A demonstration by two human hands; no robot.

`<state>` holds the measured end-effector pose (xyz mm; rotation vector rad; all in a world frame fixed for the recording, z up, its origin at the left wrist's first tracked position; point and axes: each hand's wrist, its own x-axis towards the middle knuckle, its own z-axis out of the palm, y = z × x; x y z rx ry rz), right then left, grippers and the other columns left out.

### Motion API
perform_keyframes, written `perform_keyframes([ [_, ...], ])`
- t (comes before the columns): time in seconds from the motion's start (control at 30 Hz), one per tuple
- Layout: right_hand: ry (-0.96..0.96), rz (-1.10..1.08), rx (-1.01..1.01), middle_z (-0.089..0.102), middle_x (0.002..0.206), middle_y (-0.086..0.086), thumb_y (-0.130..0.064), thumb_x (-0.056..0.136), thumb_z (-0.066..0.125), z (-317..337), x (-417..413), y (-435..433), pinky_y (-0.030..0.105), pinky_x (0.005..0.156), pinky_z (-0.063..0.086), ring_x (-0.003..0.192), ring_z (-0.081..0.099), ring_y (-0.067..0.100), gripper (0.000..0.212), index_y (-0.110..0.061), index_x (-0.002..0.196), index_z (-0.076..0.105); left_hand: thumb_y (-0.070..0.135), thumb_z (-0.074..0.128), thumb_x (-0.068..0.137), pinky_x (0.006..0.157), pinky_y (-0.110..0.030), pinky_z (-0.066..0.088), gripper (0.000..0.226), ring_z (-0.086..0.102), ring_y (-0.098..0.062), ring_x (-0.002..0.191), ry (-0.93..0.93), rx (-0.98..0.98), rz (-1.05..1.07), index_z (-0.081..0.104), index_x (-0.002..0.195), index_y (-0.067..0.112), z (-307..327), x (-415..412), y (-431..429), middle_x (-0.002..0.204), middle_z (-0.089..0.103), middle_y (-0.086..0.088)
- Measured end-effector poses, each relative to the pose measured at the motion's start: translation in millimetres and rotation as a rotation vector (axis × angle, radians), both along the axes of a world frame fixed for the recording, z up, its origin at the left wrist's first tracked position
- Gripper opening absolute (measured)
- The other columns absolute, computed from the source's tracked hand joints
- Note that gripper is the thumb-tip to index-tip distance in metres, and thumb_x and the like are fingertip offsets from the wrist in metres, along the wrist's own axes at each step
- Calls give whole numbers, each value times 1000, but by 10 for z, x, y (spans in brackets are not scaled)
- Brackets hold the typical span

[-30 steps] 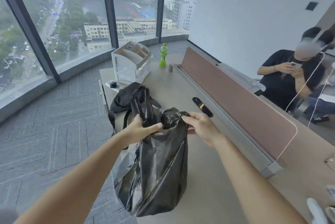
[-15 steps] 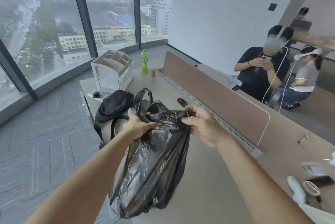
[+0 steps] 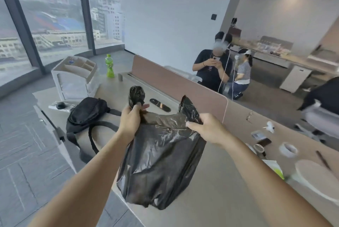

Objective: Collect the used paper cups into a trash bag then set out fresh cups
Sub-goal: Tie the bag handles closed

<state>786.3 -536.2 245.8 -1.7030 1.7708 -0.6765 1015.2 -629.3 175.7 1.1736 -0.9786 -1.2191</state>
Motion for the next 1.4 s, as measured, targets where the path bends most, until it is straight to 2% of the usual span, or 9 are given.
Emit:
perform_keyframes([
  [0.2, -214, -228, -113, 68, 84, -1, -33, 96, 59, 213, 227, 936, 24, 70, 41, 83, 62, 16, 28, -8, 98, 69, 20, 39, 103, 60, -37, 48, 27, 61, -28, 55, 343, 13, -111, 42, 79, 8, 394, -204, 768, 45, 44, 0],
  [0.4, -818, -497, -176, 74, 98, 14, -15, 92, 62, 446, 188, 1882, 37, 83, 55, 91, 71, 30, 18, -4, 103, 72, 27, 47, 102, 57, -33, 38, 25, 27, -15, 41, 461, 53, -411, 37, 81, 18, 713, -489, 1321, 49, 28, 6],
  [0.53, -786, -563, -309, 74, 93, 14, -11, 86, 64, 635, -28, 2569, 32, 76, 57, 83, 72, 27, 17, -3, 97, 73, 26, 48, 102, 57, -34, 34, 22, 33, -16, 42, 410, 7, -637, 44, 83, 15, 939, -879, 1814, 53, 37, 3],
  [0.73, -714, -888, -530, 72, 79, 8, -11, 96, 53, 856, -445, 3678, 25, 60, 53, 69, 69, 19, 14, -10, 91, 65, 29, 49, 102, 75, -44, 58, 35, 68, -30, 66, 419, 13, -920, 61, 98, -3, 1162, -1603, 2722, 72, 74, -13],
  [0.9, -803, -933, -668, 58, 73, 5, -22, 82, 59, 928, -759, 4838, 32, 69, 39, 73, 53, 21, 16, -10, 72, 54, 37, 41, 103, 81, -40, 57, 62, 73, -28, 84, 526, 233, -1294, 71, 57, 8, 1247, -2217, 3563, 86, 75, -18],
  [1.0, -857, -818, -681, 60, 72, 0, -30, 71, 55, 951, -880, 5645, 33, 73, 37, 73, 53, 18, 16, -15, 67, 58, 37, 39, 104, 71, -30, 46, 60, 59, -14, 55, 676, 330, -1448, 47, 47, 19, 1172, -2622, 4183, 52, 54, 3],
  [1.17, -552, -986, -684, 67, 85, 2, -10, 85, 48, 804, -1133, 6991, 32, 83, 41, 86, 59, 17, 17, -10, 91, 64, 33, 48, 101, 63, -30, 39, 38, 24, -9, 38, 302, 44, -1573, 38, 67, 21, 1041, -3343, 5492, 45, 30, 11],
  [1.3, -150, -957, -540, 61, 102, 1, -17, 93, 60, 722, -1180, 7908, 12, 87, 42, 100, 56, 5, 22, 4, 96, 67, 45, 56, 95, 60, -30, 45, 24, 47, -9, 52, -227, -539, -1622, 52, 79, 27, 1052, -3690, 6561, 54, 49, 14],
  [1.4, 31, -922, -462, 61, 116, -17, -21, 90, 59, 662, -1207, 8380, 11, 98, 38, 118, 48, -9, 19, -11, 99, 71, 30, 62, 91, 67, -34, 49, 10, 62, -12, 75, -433, -823, -1795, 59, 98, 24, 1014, -3884, 7262, 86, 66, 3],
])
